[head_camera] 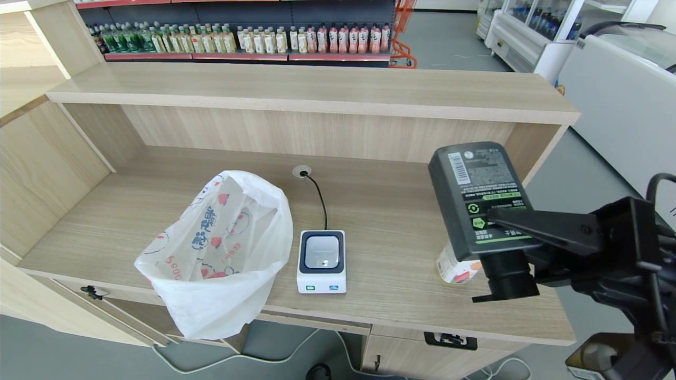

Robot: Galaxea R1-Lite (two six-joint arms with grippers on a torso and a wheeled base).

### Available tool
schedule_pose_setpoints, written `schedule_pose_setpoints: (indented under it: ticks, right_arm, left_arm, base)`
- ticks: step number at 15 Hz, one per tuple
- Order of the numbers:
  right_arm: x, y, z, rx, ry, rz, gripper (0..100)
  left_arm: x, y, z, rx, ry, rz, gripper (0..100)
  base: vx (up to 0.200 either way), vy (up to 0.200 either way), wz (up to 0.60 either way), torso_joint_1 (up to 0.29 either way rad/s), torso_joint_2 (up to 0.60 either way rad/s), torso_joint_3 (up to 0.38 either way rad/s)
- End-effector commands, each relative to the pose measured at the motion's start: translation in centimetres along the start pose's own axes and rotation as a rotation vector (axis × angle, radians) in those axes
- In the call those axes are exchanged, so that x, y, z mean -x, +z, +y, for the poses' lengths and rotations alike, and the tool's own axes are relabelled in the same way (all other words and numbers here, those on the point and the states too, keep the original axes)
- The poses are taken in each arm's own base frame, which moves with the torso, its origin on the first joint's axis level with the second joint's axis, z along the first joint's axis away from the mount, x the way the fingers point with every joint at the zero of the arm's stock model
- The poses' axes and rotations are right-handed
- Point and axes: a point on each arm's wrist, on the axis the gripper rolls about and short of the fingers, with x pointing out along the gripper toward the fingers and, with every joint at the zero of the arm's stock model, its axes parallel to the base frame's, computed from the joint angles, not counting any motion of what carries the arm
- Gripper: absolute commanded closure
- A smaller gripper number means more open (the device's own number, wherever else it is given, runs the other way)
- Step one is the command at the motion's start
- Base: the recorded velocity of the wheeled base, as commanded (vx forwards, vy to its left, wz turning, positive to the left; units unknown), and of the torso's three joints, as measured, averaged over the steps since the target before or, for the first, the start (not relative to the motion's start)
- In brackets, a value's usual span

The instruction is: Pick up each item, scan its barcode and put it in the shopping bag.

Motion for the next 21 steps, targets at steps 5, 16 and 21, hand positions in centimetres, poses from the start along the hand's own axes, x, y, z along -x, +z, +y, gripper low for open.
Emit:
schedule_pose_setpoints:
  ticks: [5,16,21]
  right_arm:
    - [-3.1,2.6,-2.0,0.18,-0.2,-0.128,100]
    - [-1.2,3.6,-5.8,0.28,-0.304,-0.193,100]
    - [-0.9,3.7,-6.1,0.273,-0.3,-0.197,100]
  left_arm:
    - [0.0,0.0,0.0,0.001,0.0,0.0,0]
    - [0.0,0.0,0.0,0.001,0.0,0.0,0]
    - [0.0,0.0,0.0,-0.001,0.0,0.0,0]
  base:
    - [0.0,0.0,0.0,0.0,0.0,0.0]
    - [0.0,0.0,0.0,0.0,0.0,0.0]
    - [0.0,0.0,0.0,0.0,0.0,0.0]
